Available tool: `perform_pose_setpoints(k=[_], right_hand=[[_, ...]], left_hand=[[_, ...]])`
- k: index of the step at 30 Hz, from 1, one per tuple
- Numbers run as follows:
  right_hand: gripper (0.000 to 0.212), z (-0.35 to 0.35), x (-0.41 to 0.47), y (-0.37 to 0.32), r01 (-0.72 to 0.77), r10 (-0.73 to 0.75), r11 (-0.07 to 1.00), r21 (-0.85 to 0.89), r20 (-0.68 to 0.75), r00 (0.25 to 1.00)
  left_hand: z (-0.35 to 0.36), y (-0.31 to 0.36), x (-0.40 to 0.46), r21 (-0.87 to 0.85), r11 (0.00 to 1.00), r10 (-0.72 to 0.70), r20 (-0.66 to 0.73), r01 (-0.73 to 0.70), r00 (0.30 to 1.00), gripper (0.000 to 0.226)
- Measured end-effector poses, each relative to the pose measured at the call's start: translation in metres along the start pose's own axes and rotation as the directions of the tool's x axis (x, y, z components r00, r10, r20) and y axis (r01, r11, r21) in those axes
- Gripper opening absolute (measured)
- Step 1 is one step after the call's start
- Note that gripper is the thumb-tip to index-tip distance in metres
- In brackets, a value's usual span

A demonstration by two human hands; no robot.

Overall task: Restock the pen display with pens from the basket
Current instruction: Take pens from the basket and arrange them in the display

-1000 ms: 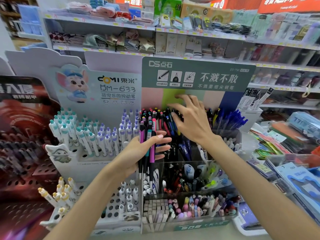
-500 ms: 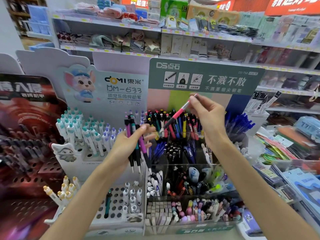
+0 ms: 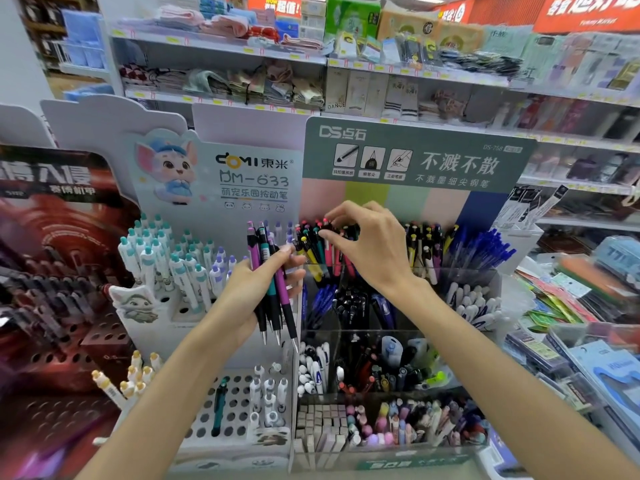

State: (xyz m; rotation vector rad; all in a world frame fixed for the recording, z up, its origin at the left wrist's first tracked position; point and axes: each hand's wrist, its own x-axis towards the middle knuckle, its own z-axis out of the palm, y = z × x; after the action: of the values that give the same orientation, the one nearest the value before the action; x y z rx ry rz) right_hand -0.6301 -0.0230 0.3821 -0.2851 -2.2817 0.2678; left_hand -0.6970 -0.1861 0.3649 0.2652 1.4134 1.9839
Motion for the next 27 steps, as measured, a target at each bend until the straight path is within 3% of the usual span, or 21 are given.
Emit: perform_pose_setpoints(k=[4,9,12,13,16,18,23,27], right_hand=[[0.023,0.012,-0.002,0.013,0.173,-0.168,0.956,-0.235,0.042,0.985],[0.026,0.014,-0.011,0.019,0.174,-0.163,0.941,-0.289,0.061,0.985],[0.025,0.005,-0.015,0.003,0.015,-0.014,0.996,-0.087,0.016,1.000],[0.023,0.000,-0.016,-0.003,-0.077,0.074,0.996,0.037,0.072,0.995],[0.015,-0.012,-0.013,-0.015,-0.369,0.206,0.882,0.294,0.463,0.862],[0.013,-0.021,-0.013,-0.015,-0.459,0.203,0.828,0.322,0.590,0.781],[0.016,-0.037,-0.014,-0.011,-0.516,0.235,0.807,0.288,0.645,0.727],[0.018,-0.044,-0.015,-0.003,-0.607,0.387,0.686,0.402,0.505,0.772]], left_hand=[[0.000,0.000,0.000,0.000,0.999,-0.039,0.029,0.039,0.999,0.017],[-0.001,-0.001,-0.003,0.011,0.998,-0.057,0.077,0.056,0.995,0.017],[-0.001,-0.002,-0.006,0.088,0.995,-0.069,0.174,0.054,0.982,0.016],[-0.001,-0.003,-0.006,0.120,0.991,-0.076,0.212,0.051,0.974,0.015],[0.002,-0.004,-0.006,0.205,0.978,-0.105,0.314,0.040,0.944,0.019],[0.005,-0.006,-0.005,0.273,0.962,-0.119,0.343,0.022,0.932,0.019],[0.012,-0.013,0.000,0.392,0.920,-0.131,0.356,-0.020,0.925,0.014],[0.016,-0.017,0.000,0.363,0.932,-0.140,0.340,0.007,0.930,0.031]])
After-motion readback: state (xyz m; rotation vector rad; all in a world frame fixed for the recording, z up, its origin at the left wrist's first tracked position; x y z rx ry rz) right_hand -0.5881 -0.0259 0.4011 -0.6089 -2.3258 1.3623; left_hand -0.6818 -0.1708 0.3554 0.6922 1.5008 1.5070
